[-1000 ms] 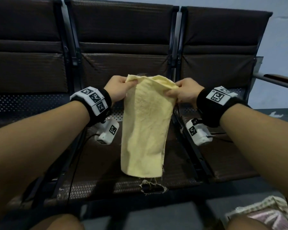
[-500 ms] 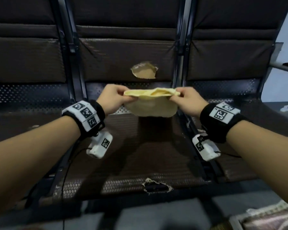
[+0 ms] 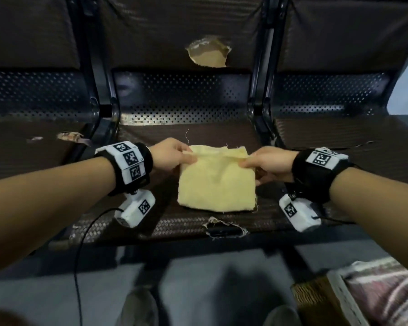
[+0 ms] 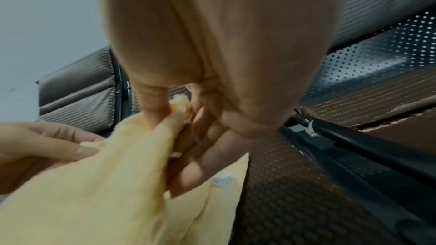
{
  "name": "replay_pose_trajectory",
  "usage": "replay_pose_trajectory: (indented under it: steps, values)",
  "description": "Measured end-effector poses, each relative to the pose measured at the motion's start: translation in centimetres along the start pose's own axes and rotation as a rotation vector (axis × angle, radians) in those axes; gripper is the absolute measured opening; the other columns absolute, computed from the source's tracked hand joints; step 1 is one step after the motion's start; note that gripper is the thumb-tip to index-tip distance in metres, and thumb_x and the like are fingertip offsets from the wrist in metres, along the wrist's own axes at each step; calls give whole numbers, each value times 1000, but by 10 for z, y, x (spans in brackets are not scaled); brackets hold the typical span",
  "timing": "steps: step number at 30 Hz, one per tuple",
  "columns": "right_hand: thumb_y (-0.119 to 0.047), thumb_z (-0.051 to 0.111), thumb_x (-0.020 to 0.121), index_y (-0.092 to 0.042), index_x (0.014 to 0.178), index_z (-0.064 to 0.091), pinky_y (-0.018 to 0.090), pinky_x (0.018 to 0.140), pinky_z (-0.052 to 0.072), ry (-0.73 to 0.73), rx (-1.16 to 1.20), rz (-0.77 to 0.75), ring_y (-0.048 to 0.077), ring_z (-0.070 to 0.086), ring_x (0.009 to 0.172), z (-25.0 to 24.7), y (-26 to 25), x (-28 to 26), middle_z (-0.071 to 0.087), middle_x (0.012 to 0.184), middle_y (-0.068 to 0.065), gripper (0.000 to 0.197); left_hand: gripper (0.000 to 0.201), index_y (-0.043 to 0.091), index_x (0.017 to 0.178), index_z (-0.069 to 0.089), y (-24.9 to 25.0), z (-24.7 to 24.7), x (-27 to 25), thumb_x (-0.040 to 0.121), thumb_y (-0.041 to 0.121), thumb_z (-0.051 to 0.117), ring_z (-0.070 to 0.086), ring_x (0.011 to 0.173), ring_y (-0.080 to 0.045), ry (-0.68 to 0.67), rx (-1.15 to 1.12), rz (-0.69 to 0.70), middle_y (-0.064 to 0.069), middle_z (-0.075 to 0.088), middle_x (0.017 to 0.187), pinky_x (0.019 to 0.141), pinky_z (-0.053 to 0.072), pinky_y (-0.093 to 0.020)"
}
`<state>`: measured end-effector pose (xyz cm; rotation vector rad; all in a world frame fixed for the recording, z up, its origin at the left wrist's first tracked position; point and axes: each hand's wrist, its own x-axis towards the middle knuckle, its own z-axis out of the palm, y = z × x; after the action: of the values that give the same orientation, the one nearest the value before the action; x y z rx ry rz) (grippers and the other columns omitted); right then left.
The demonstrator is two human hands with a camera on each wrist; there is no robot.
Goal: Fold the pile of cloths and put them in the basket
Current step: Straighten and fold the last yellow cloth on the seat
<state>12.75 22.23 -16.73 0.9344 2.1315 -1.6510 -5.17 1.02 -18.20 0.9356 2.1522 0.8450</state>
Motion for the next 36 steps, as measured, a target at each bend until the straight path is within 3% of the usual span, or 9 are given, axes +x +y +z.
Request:
replay_pose_trajectory:
  steps: [5,8,11,15,18,21,26,32,36]
  values:
    - [-29,64,96,-6,107,72,38,77,61,293,-27,-102,23,73,95,0,-1,50,75,109,10,27,11,19,84,68,-15,13,44,94,19,64,62,78,-19,306,-136,-72,-6,69,88,72,54,-37]
    - [-36,63,91,1,102,73,47,89,59,391,-113,-122,35,71,100,5,2,73,74,106,18,40,10,24,85,67,-16,14,62,94,27,62,64,87,-16,389,-24,-89,1,71,94,73,46,-25]
    - [-37,57,92,-7,91,72,31,68,50,469,-262,-131,30,68,88,8,6,85,72,88,9,34,20,20,111,69,-19,16,75,93,25,62,64,103,-17,389,-33,-133,2,69,111,85,47,-25]
    - [-38,63,91,-25,131,53,32,92,47,509,-568,-318,17,55,111,11,17,78,54,124,-1,44,34,25,119,63,-19,21,61,86,28,70,60,102,-11,394,111,-42,9,65,110,87,45,-24]
    - [-60,56,85,-32,121,60,38,105,42,416,-801,-560,17,45,126,15,29,55,49,137,-2,46,28,30,109,69,-17,24,34,83,34,76,61,99,-7,232,83,66,14,66,104,92,48,-28]
    - [-76,48,78,-27,131,59,38,112,38,192,-967,-590,17,48,131,25,50,38,54,141,-2,73,64,28,132,60,-24,31,9,74,44,83,58,116,-13,-38,243,85,9,61,129,106,43,-29]
    - [-34,63,91,-15,147,47,33,115,35,171,-982,-538,24,48,137,27,65,32,51,150,6,61,86,26,151,39,-32,36,-1,76,30,81,51,127,-20,-77,517,32,-1,52,144,97,34,-19]
    - [-23,51,96,-19,99,68,37,84,48,315,-711,-478,27,64,94,17,43,27,72,100,5,18,15,26,94,67,-22,37,-4,83,35,69,64,94,-24,50,509,74,5,65,85,73,44,-29]
    - [-31,56,98,-21,92,70,37,75,51,315,-363,-443,17,67,83,7,47,26,73,89,-1,19,19,17,80,64,-30,31,3,90,32,61,61,81,-21,182,167,73,1,67,79,74,47,-34]
